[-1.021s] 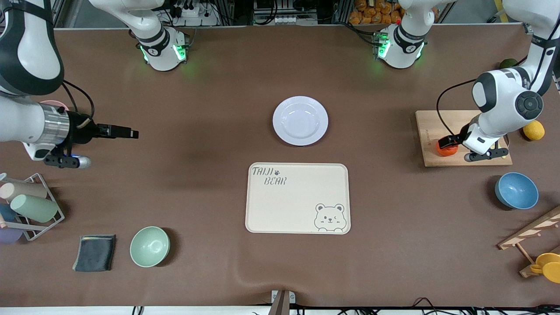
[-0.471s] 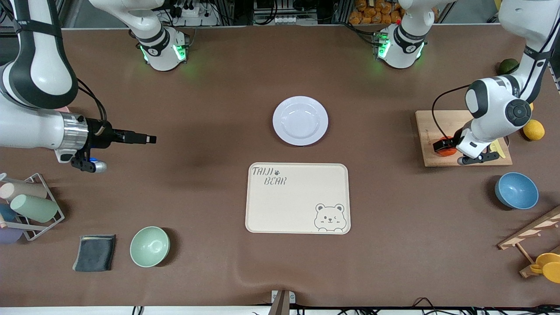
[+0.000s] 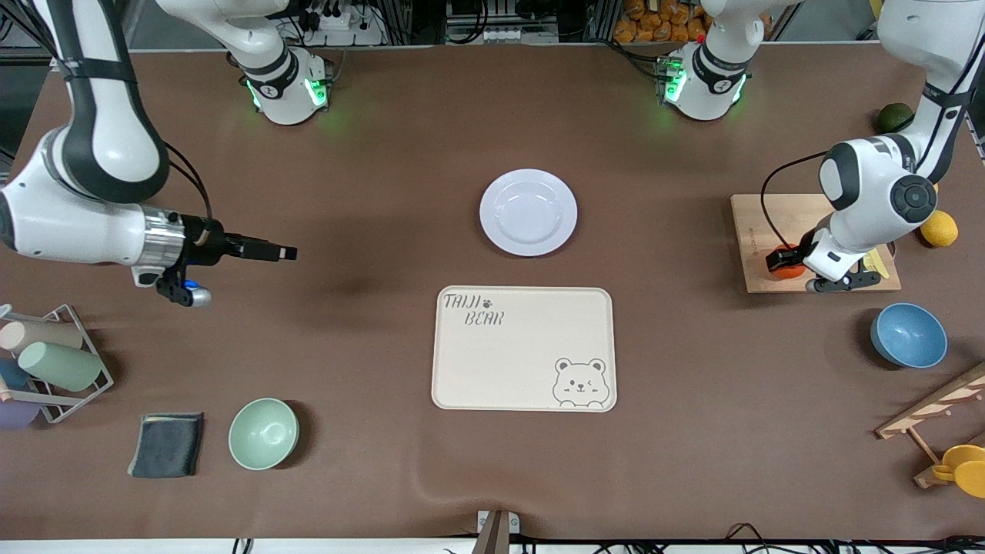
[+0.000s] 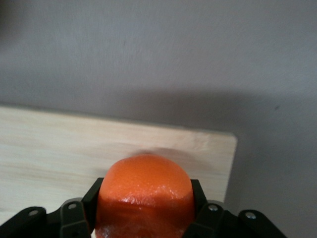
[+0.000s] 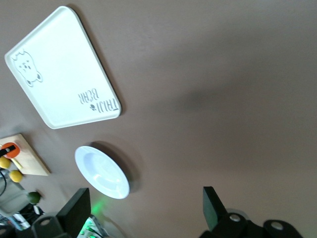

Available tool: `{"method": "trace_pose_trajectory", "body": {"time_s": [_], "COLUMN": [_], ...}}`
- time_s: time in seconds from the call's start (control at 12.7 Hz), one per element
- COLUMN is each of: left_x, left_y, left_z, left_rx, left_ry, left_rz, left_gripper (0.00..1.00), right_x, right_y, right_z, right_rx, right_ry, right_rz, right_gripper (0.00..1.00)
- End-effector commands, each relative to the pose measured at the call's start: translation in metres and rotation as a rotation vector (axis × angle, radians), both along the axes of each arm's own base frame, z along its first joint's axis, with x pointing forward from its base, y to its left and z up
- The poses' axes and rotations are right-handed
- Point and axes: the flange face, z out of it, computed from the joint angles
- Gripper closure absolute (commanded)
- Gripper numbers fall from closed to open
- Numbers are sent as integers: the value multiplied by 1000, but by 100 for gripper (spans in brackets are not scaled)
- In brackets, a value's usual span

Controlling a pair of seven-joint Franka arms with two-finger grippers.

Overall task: Place orange and plate with both arms
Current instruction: 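Grasp the orange with the left gripper and lift it off the board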

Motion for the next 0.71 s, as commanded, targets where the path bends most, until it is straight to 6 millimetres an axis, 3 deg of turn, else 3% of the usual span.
{"method": "trace_pose_trajectory", "body": {"time_s": [0.0, 0.08, 0.24, 0.39, 0.63], "left_x": [11, 17, 19, 10, -24], "left_y": [-46, -71, -155, -226, -343], "left_z": [55, 76, 110, 121, 123], "left_rx": [10, 1, -1, -1, -31], "left_ry": [-19, 0, 12, 4, 3], "left_rz": [-65, -34, -6, 47, 164], "left_gripper": [100, 100, 100, 100, 100], "right_x": [-10, -12, -13, -17, -26], "right_y": [14, 19, 30, 33, 34], "right_z": [-13, -19, -23, -35, -62], "right_rx": [49, 46, 72, 123, 241], "right_ry": [6, 0, 2, 4, -30], "right_rz": [-63, -69, -83, -90, -70], "right_gripper": [0, 0, 0, 0, 0]}}
